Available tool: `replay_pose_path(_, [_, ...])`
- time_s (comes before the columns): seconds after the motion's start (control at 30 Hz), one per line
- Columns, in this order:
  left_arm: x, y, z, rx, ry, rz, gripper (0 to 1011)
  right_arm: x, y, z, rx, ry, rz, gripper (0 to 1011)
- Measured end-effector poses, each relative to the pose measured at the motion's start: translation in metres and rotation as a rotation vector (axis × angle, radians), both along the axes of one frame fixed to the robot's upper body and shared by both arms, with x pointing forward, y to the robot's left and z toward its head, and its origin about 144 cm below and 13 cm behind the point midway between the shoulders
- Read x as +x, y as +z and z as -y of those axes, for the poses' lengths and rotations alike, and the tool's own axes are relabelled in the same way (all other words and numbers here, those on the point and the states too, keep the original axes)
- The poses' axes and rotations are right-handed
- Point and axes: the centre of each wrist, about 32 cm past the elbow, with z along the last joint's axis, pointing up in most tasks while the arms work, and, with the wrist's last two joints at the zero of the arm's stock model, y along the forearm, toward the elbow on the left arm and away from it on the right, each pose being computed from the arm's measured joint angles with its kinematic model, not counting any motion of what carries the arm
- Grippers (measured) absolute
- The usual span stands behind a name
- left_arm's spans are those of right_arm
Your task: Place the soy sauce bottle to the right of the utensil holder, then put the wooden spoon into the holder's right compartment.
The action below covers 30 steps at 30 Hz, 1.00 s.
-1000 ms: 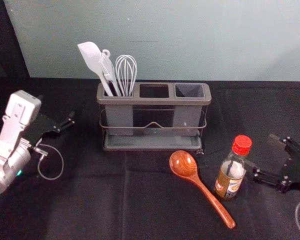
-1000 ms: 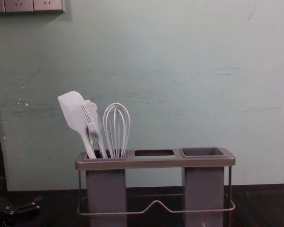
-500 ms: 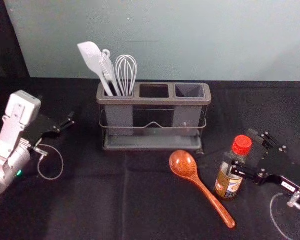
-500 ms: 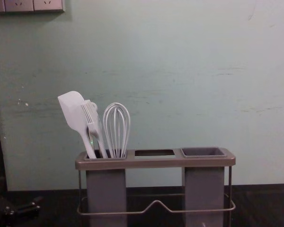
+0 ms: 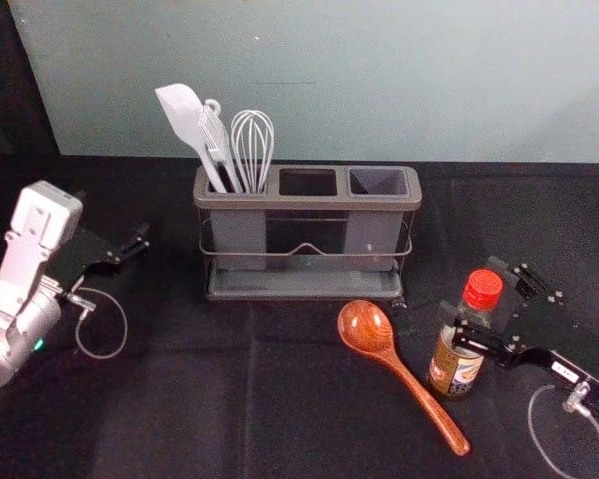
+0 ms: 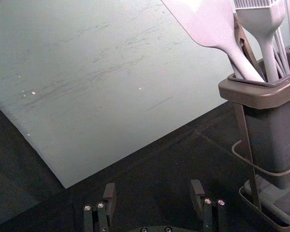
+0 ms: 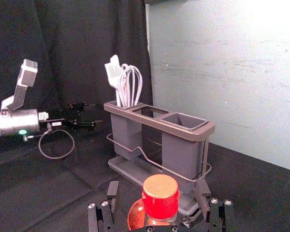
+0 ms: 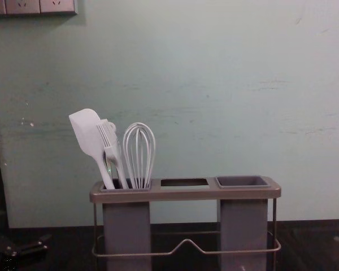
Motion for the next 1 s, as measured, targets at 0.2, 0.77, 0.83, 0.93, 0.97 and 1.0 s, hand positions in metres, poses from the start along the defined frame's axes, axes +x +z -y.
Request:
replay_pose_path(0.2, [0.0000,0.0000,0.0000,0.000,0.000,0.000,1005,-0.0002,-0.0003,0.0003,0.002,-0.009,0.006,919])
replay_pose_path(0.77, [0.0000,0.0000,0.0000,0.000,0.000,0.000,1005,-0.0003,0.0001,0.0016,0.007,-0.001,0.001,398])
replay_pose_path(0.83, [0.0000,0.0000,0.0000,0.000,0.000,0.000,1005,-0.0004,0.0006,0.0020,0.008,-0.002,0.003,386])
replay_pose_path(0.93, [0.0000,0.0000,0.0000,0.000,0.000,0.000,1005,-0.0005,0.0017,0.0022,0.008,-0.002,0.007,386])
replay_pose_path(0.97, [0.0000,0.0000,0.0000,0.000,0.000,0.000,1005,-0.0005,0.0019,0.0023,0.008,-0.003,0.007,386])
replay_pose_path(1.0, [0.0000,0.0000,0.0000,0.000,0.000,0.000,1005,-0.0006,0.0028,0.0025,0.008,-0.003,0.010,386])
